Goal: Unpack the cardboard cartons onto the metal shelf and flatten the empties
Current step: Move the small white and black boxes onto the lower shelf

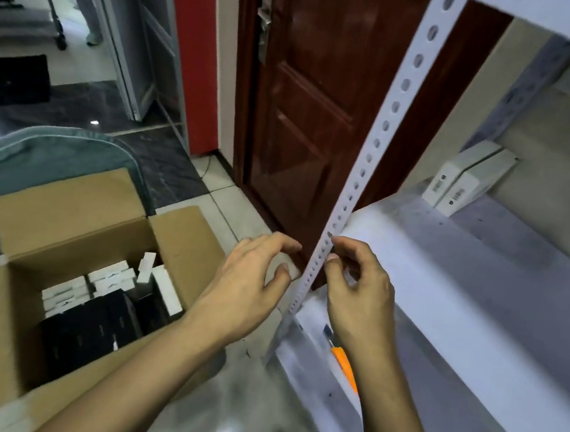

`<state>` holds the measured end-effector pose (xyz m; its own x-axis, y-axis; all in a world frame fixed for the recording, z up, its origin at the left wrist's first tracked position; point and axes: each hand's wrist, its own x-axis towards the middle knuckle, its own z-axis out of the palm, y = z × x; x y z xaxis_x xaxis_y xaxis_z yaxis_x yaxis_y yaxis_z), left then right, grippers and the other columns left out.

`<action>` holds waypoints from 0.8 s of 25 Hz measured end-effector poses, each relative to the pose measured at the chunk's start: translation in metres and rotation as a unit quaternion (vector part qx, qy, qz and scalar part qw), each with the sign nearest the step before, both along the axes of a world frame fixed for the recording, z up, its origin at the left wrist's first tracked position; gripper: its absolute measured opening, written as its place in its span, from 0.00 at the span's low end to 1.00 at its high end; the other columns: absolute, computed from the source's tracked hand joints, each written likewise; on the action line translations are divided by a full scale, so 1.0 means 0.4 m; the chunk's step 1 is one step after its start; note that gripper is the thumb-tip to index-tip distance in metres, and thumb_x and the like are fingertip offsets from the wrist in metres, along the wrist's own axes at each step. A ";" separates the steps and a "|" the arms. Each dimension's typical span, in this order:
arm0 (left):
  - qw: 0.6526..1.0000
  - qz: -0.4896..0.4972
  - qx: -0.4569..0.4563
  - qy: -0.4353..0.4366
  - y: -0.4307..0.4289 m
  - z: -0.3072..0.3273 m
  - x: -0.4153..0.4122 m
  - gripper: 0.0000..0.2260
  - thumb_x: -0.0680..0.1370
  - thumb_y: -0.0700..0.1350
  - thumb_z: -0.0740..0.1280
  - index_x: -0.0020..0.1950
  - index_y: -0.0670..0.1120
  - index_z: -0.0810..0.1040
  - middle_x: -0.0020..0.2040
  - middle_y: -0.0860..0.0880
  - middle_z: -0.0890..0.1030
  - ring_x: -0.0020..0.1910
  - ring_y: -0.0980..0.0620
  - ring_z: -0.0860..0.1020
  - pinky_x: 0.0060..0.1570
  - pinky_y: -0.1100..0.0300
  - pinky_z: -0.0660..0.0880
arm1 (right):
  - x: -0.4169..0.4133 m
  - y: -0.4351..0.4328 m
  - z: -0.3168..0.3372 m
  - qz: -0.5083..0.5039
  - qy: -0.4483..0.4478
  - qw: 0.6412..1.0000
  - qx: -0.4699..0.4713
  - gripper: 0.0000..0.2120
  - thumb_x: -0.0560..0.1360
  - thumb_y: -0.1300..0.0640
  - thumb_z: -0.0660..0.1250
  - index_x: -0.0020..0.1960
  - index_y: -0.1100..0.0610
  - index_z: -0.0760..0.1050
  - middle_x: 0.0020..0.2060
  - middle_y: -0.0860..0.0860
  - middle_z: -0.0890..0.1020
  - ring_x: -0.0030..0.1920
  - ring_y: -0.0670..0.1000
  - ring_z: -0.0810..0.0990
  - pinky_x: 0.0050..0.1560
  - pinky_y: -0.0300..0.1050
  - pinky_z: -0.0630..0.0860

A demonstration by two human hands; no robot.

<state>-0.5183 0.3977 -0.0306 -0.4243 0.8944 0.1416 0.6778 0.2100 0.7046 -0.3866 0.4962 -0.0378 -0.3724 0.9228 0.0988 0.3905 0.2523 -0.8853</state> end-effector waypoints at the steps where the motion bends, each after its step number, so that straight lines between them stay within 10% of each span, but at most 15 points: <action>1: 1.000 0.012 -0.004 0.000 -0.033 0.001 -0.015 0.15 0.81 0.44 0.62 0.67 0.56 0.74 0.63 0.60 0.77 0.63 0.61 0.70 0.58 0.70 0.62 | -0.019 -0.023 -0.005 0.010 0.001 1.000 0.000 0.11 0.80 0.53 0.66 0.61 0.46 0.78 0.57 0.43 0.82 0.57 0.40 0.78 0.58 0.35 0.75; 5: 0.998 0.066 -0.013 0.002 -0.175 -0.001 -0.080 0.16 0.81 0.44 0.61 0.68 0.57 0.73 0.64 0.61 0.76 0.64 0.63 0.68 0.57 0.75 0.60 | -0.104 -0.122 -0.014 0.062 0.006 0.998 0.006 0.11 0.80 0.53 0.66 0.62 0.45 0.78 0.57 0.43 0.81 0.59 0.44 0.79 0.62 0.50 0.77; 20: 0.963 0.266 -0.008 -0.040 -0.512 -0.080 -0.280 0.14 0.81 0.42 0.63 0.64 0.55 0.76 0.57 0.63 0.77 0.59 0.58 0.71 0.56 0.61 0.68 | -0.384 -0.347 -0.097 0.232 -0.036 0.972 -0.018 0.12 0.79 0.55 0.66 0.62 0.47 0.78 0.54 0.42 0.82 0.57 0.42 0.79 0.62 0.48 0.77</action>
<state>-0.6304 0.1930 -0.0627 -0.8323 0.5490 0.0767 0.4142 0.5239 0.7443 -0.5403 0.3574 -0.0764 -0.7545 0.6557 0.0274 0.3027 0.3847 -0.8720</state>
